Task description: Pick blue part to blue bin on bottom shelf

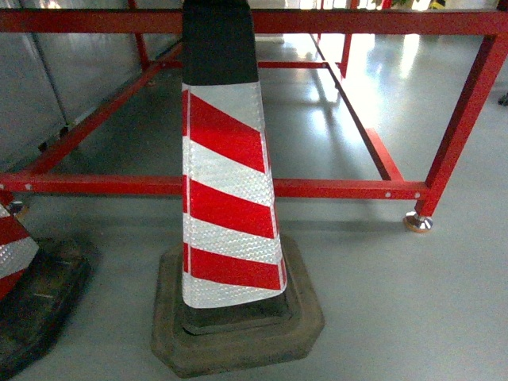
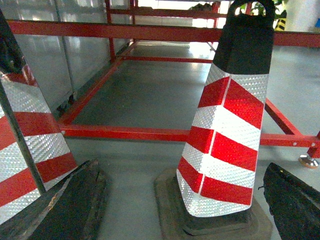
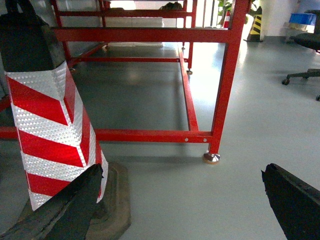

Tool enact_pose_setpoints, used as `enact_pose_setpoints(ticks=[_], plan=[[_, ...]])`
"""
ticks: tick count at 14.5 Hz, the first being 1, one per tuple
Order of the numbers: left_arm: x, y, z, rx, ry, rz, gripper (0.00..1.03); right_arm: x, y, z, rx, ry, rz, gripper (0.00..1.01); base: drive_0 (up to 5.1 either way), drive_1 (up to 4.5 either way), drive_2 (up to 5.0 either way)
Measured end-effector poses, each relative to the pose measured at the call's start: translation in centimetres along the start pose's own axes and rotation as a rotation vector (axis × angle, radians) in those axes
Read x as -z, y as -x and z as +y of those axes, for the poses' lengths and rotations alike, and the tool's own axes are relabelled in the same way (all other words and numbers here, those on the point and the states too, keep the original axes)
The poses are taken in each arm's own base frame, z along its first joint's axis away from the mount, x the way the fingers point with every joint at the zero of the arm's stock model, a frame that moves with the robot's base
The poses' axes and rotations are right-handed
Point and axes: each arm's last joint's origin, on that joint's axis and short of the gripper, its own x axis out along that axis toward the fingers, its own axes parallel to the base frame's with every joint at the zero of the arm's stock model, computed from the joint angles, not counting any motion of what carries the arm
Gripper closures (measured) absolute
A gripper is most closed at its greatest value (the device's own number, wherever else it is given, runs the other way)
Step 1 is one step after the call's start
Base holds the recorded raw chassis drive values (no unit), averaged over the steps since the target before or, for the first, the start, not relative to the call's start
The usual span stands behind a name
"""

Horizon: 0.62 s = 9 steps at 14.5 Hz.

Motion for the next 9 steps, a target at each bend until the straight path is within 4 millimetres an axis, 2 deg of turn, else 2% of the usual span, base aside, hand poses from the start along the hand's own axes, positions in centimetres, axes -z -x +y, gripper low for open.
enact_pose_setpoints(ticks=[9], plan=[[0.0, 0.0, 0.0, 0.0, 0.0, 0.0, 0.05, 0.0, 0.0, 0.0, 0.0, 0.0, 0.0, 0.03, 0.0, 0.0, 0.0]])
